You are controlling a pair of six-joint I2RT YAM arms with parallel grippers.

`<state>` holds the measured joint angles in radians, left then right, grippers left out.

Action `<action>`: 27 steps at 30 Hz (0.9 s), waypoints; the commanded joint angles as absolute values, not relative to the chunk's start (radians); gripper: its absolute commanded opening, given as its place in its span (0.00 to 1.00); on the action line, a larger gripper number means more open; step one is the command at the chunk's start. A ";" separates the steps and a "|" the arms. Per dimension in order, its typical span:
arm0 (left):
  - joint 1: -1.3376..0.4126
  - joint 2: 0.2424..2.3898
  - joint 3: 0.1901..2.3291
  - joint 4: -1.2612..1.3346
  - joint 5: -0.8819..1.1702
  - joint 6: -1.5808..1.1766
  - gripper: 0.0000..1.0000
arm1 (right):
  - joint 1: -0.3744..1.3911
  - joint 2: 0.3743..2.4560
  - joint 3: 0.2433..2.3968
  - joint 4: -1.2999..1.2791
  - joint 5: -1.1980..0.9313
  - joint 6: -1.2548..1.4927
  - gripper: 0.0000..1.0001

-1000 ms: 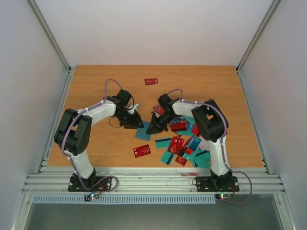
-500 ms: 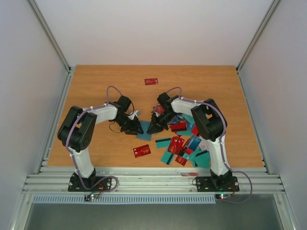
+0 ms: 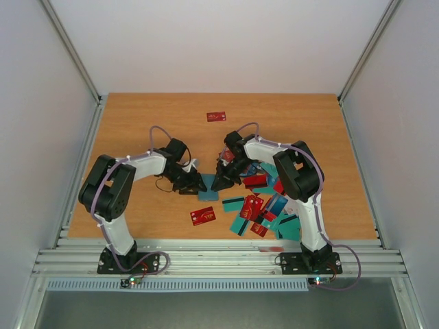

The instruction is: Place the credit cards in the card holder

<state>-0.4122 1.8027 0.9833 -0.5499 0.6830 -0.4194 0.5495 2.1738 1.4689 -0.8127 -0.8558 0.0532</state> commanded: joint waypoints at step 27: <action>-0.416 1.914 1.027 -0.458 0.612 -0.374 0.27 | 0.543 2.155 1.550 -0.849 -0.841 0.040 0.18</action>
<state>-0.4091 1.8679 1.0363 -0.4732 0.6659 -0.3927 0.5488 2.1738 1.5028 -0.8410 -0.8471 0.0532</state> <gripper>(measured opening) 0.276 0.155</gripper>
